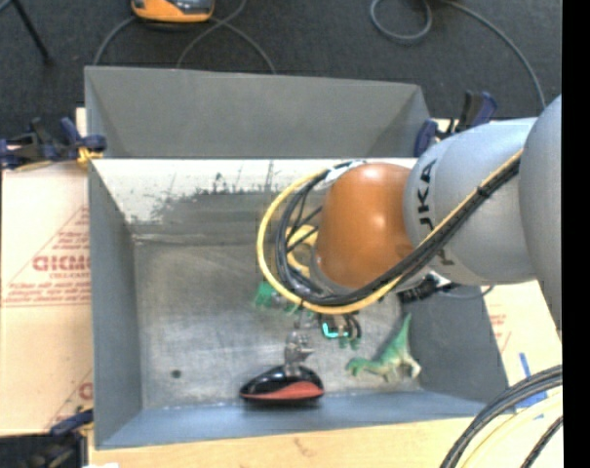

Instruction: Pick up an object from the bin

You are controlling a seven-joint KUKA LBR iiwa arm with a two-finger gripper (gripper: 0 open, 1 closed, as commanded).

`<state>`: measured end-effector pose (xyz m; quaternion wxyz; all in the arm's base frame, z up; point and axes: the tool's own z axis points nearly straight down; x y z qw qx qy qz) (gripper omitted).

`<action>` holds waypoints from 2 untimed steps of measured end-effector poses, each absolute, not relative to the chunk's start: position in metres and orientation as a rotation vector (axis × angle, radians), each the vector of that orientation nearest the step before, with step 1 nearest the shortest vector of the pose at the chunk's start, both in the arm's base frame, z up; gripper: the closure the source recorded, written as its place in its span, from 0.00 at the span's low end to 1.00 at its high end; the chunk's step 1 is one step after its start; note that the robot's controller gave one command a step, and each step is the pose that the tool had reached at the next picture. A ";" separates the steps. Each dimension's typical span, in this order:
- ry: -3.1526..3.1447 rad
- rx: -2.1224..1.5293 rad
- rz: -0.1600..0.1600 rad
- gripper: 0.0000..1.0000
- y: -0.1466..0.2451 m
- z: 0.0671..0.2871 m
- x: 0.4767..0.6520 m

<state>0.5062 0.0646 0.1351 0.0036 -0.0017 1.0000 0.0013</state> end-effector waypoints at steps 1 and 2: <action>3.132 -0.003 0.004 0.00 0.064 0.137 0.507; 3.106 -0.177 0.005 0.00 0.059 0.125 0.503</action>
Offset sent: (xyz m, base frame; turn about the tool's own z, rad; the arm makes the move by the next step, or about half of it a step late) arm -0.0326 -0.0284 -0.0608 -0.3990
